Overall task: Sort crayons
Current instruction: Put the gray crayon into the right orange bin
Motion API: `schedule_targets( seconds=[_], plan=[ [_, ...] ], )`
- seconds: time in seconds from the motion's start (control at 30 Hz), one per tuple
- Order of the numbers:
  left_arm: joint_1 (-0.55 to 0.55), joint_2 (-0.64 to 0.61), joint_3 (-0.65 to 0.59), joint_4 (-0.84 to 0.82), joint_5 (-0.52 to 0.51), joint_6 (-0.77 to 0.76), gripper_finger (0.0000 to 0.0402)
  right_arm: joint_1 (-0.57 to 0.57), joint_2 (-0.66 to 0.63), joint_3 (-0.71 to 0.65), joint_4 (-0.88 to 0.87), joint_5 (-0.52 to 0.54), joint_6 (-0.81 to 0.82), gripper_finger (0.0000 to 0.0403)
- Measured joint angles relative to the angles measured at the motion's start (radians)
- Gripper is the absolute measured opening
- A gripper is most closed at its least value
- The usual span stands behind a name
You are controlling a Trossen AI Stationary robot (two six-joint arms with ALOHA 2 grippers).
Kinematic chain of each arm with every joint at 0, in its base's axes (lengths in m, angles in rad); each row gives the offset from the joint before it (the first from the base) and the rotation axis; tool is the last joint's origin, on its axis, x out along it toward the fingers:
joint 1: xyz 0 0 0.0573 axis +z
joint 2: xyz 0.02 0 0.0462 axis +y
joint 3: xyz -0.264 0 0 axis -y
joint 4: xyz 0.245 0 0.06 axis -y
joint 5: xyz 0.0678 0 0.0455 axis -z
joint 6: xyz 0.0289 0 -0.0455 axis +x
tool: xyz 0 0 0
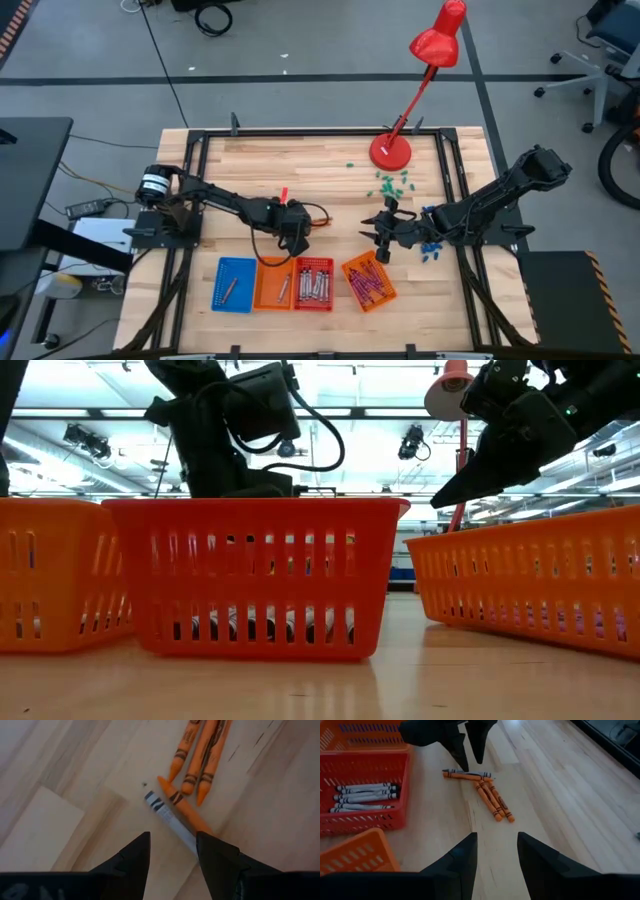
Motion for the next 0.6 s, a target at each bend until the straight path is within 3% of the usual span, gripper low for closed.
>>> schedule_targets(
  seconds=[0.6],
  plan=[
    [0.006, 0.000, 0.000, 0.000, -0.003, -0.043, 0.0171, -0.031, 0.000, 0.000, 0.023, -0.017, -0.076, 0.0144]
  ],
)
